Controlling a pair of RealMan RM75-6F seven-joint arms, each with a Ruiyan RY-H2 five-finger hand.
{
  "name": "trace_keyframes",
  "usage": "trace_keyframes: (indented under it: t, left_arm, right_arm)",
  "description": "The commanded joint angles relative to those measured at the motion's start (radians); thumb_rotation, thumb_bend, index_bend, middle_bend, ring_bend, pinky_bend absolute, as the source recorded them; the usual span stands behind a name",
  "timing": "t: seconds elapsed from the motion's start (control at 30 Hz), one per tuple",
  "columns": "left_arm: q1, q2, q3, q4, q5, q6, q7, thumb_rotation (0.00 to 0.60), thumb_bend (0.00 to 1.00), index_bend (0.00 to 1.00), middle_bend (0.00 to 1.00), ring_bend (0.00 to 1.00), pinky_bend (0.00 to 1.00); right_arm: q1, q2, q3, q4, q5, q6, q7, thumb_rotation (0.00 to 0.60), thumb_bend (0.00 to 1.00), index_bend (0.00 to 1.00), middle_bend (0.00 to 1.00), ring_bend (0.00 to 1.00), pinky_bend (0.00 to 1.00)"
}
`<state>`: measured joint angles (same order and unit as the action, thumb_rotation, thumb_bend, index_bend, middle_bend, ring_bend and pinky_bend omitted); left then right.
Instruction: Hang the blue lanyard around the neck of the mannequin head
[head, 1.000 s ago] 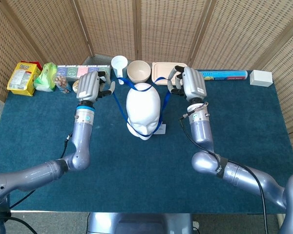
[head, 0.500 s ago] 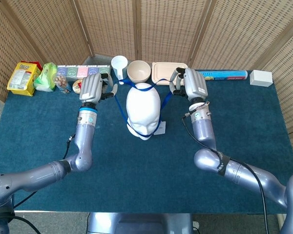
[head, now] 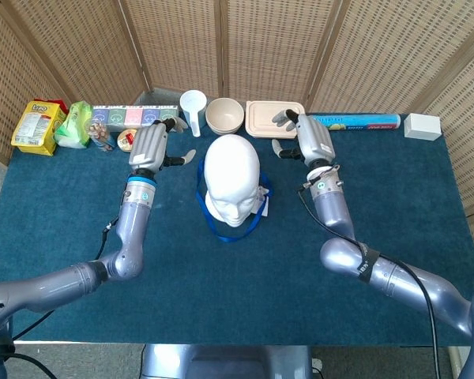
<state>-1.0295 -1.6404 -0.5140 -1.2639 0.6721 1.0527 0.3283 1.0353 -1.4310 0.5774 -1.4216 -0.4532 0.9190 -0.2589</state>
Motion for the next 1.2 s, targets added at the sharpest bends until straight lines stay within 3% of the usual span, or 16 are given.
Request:
trace_keyframes:
  t: [0.03,0.23,0.57,0.83,1.2]
  left_arm:
    - [0.007,0.009,0.003,-0.011,0.002,-0.001,-0.004,0.505,0.23,0.32,0.35,0.27,0.35]
    - [0.041,0.054,0.016,-0.077,0.018,0.008,-0.012,0.508,0.23,0.32,0.35,0.27,0.34]
    - [0.19,0.236,0.102,-0.306,0.102,0.036,-0.055,0.512,0.23,0.32,0.35,0.27,0.34]
    - [0.326,0.404,0.167,-0.46,0.153,0.038,-0.137,0.512,0.23,0.32,0.35,0.27,0.34]
    - [0.523,0.541,0.313,-0.503,0.331,0.116,-0.246,0.509,0.23,0.32,0.35,0.27,0.29]
  right_arm:
    - [-0.007,0.011,-0.002,-0.009,-0.005,-0.013,0.021,0.6,0.41,0.29,0.31,0.3,0.38]
    - [-0.031,0.024,0.0,-0.036,-0.054,0.019,0.074,0.6,0.41,0.29,0.31,0.3,0.37]
    - [-0.161,0.086,-0.024,-0.162,-0.23,0.121,0.213,0.6,0.41,0.34,0.36,0.35,0.41]
    - [-0.298,0.177,-0.079,-0.299,-0.347,0.193,0.282,0.6,0.41,0.34,0.36,0.36,0.41]
    - [-0.456,0.265,-0.207,-0.438,-0.476,0.318,0.234,0.6,0.42,0.34,0.36,0.35,0.39]
